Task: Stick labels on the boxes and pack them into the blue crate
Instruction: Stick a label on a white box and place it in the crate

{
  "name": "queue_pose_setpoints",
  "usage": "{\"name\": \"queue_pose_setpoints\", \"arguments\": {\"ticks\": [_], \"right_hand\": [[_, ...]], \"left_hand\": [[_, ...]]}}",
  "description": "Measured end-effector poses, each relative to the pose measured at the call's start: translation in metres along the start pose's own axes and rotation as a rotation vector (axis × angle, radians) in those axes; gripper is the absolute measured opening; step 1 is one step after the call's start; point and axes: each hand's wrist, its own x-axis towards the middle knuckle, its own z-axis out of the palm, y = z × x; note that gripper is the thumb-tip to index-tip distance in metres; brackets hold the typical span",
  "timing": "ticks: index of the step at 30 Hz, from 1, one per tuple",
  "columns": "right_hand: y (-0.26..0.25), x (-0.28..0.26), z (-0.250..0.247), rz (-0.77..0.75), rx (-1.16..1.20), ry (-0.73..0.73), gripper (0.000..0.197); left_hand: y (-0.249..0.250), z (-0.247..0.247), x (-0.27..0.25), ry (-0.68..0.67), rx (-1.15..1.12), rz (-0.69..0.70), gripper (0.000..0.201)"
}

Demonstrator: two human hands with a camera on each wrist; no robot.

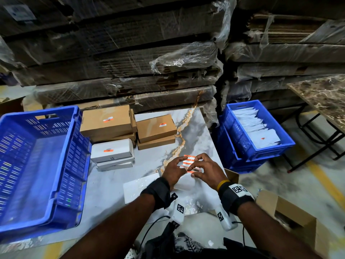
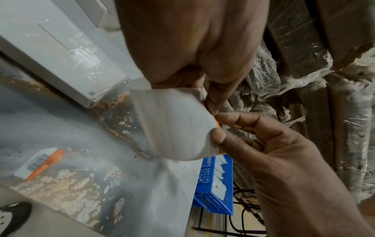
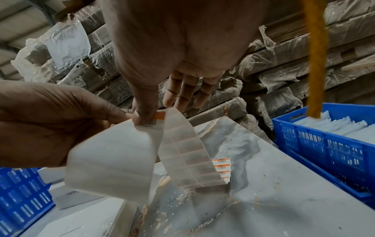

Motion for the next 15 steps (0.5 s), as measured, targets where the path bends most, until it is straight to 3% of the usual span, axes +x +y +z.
{"name": "queue_pose_setpoints", "arguments": {"ticks": [15], "right_hand": [[-0.0005, 0.0004, -0.0006, 0.022, -0.033, -0.047, 0.016]], "left_hand": [[-0.0050, -0.0013, 0.0050, -0.053, 0.125, 0.001, 0.050]]}}
